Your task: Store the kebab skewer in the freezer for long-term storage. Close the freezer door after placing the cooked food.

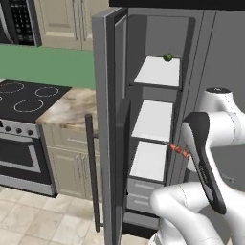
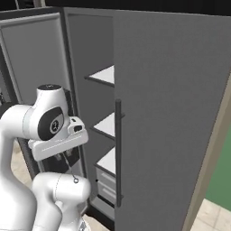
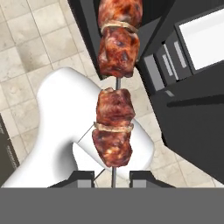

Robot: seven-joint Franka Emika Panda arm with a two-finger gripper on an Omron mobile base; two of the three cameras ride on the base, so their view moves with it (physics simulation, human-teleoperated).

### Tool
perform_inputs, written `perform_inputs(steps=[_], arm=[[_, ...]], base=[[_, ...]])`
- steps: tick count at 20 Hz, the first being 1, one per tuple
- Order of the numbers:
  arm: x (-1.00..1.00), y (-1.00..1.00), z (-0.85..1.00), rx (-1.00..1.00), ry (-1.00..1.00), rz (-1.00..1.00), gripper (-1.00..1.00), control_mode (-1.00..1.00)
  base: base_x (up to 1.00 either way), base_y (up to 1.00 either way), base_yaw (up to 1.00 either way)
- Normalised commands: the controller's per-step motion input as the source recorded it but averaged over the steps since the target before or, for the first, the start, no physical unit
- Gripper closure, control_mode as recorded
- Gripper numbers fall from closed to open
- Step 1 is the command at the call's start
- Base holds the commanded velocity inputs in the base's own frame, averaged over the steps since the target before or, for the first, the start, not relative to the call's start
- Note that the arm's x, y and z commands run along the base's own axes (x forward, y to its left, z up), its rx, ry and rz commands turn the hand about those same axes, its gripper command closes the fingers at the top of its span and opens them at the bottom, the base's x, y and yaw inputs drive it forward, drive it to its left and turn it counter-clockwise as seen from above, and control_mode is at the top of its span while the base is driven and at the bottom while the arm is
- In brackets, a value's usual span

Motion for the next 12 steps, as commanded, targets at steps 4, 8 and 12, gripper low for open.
perform_inputs(steps=[4, 8, 12], arm=[[0.0, 0.0, 0.0, 0.0, 0.0, 0.0, 1.0, 1.0], [0.0, 0.0, 0.0, 0.0, 0.0, 0.0, 1.0, 1.0], [0.0, 0.0, 0.0, 0.0, 0.0, 0.0, 1.0, 1.0]], base=[[0.5, 0.0, 0.07], [0.54, 0.0, 0.14], [0.47, 0.0, 0.15]])
